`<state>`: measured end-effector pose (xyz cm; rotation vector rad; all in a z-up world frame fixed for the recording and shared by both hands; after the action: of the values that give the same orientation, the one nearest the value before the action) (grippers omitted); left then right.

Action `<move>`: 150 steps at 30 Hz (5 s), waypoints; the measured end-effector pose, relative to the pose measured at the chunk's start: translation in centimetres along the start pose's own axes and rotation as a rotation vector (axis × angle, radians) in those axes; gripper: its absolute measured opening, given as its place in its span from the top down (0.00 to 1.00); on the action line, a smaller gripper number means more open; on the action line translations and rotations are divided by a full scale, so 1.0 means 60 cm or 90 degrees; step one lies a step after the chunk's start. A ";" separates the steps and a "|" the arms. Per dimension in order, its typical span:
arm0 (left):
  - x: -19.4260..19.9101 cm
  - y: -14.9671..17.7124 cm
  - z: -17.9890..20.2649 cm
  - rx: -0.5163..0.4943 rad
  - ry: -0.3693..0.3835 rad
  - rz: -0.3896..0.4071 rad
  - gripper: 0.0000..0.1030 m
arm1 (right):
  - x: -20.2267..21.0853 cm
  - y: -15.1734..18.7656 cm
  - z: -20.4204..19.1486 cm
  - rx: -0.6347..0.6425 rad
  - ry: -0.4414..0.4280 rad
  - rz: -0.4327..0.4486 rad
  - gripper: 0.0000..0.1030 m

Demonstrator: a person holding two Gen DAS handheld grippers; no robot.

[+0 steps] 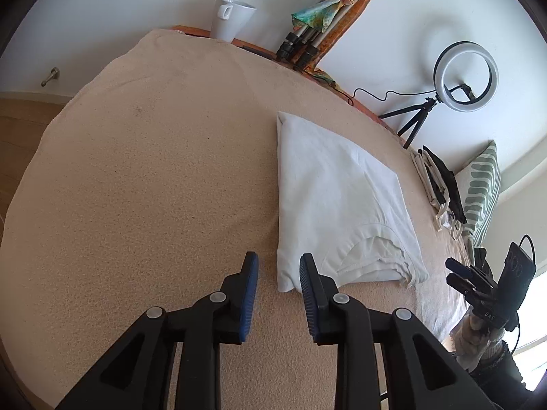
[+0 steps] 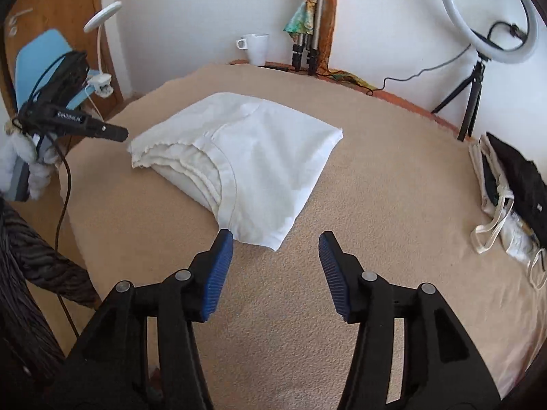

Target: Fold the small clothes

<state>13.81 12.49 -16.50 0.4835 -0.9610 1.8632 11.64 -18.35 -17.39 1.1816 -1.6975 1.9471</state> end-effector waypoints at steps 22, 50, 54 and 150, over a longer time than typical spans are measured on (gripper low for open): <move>-0.128 -0.163 -0.011 0.103 0.098 0.014 0.53 | -0.190 -0.124 0.123 -0.322 -0.190 -0.073 0.48; -0.199 -0.198 -0.018 0.101 0.159 -0.036 0.89 | -0.282 -0.153 0.123 -0.408 -0.294 -0.131 0.80; -0.203 -0.203 -0.029 0.125 0.168 -0.028 0.83 | -0.290 -0.161 0.132 -0.430 -0.287 -0.112 0.80; -0.128 -0.114 0.069 0.026 0.024 0.024 0.91 | -0.170 -0.135 0.039 -0.290 -0.185 -0.096 0.89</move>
<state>23.11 6.48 -16.33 0.4563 -0.9142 1.9228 24.41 -15.55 -19.51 1.4036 -1.9857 1.2505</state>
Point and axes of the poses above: each gripper's, at about its wrist camera, not at the fingertips, and x roughly against the way its jaws point, z to its right, y to its underside, the point moved 6 cm from there along -x, roughly the way its jaws point, and after that the axes turned 8 degrees about y, right-handed, at the moved point
